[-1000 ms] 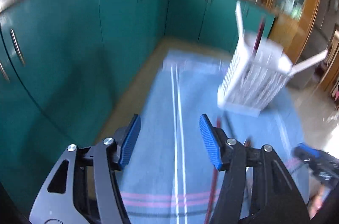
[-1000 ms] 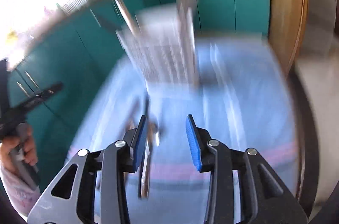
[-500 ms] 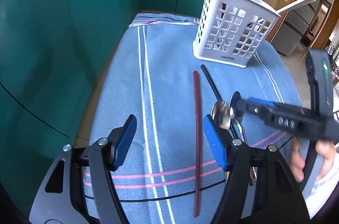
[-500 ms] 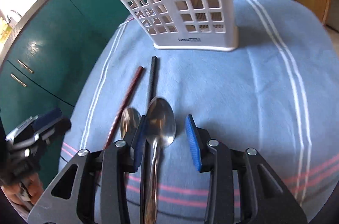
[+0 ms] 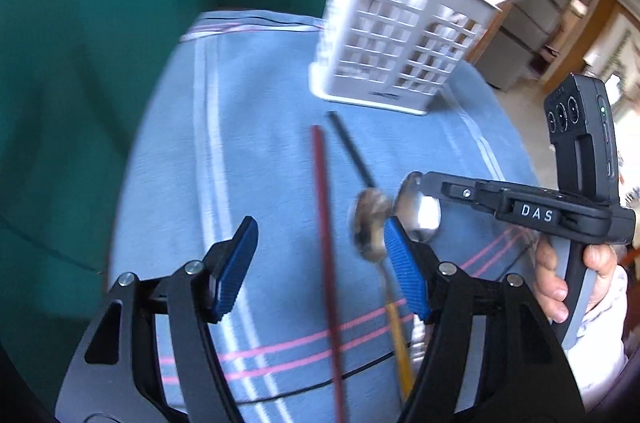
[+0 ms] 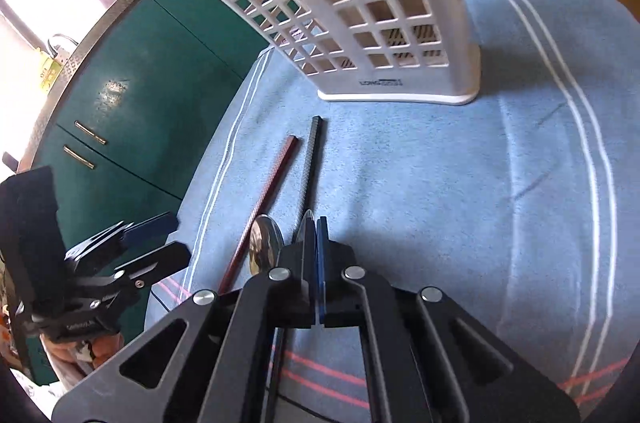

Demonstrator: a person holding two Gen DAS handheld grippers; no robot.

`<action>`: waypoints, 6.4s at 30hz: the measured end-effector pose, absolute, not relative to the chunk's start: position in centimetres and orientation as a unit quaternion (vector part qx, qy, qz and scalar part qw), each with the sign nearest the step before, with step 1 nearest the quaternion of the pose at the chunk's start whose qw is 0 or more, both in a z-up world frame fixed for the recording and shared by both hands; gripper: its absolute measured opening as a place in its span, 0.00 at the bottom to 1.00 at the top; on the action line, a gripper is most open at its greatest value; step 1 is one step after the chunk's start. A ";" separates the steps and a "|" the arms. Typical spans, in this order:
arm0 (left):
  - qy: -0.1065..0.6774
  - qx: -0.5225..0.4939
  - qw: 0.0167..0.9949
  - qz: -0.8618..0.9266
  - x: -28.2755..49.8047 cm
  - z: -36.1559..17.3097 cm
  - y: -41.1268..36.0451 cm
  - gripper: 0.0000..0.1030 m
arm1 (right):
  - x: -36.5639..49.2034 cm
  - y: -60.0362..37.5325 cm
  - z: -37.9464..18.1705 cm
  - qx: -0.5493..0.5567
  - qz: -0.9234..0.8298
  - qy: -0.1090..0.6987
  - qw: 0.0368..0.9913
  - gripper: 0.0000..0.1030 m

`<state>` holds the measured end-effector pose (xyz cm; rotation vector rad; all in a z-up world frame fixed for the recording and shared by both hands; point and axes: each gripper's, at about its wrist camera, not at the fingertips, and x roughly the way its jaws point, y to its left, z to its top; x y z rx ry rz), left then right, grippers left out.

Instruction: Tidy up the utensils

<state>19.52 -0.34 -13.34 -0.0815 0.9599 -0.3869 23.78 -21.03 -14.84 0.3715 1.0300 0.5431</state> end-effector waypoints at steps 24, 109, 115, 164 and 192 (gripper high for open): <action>0.504 -0.027 0.791 -0.347 24.9 -16.7 -4.1 0.39 | 19.4 -25.4 -14.7 0.156 0.180 0.469 0.850 0.02; 0.076 -0.015 0.997 -0.025 22.0 13.0 1.9 0.03 | 20.9 -21.5 11.7 -0.039 -0.024 0.129 0.991 0.02; 0.116 -0.004 0.993 -0.016 26.6 10.0 -0.2 0.03 | 25.7 -19.2 8.7 -0.130 -0.106 0.122 0.978 0.02; 0.408 -0.009 0.911 -0.057 15.1 -10.9 4.0 0.52 | 18.2 -12.8 -14.4 -0.012 0.123 0.500 0.857 0.37; 0.432 -0.002 0.896 -0.103 14.8 -12.5 0.2 0.64 | 13.0 -19.1 -14.2 0.051 0.069 0.518 0.851 0.18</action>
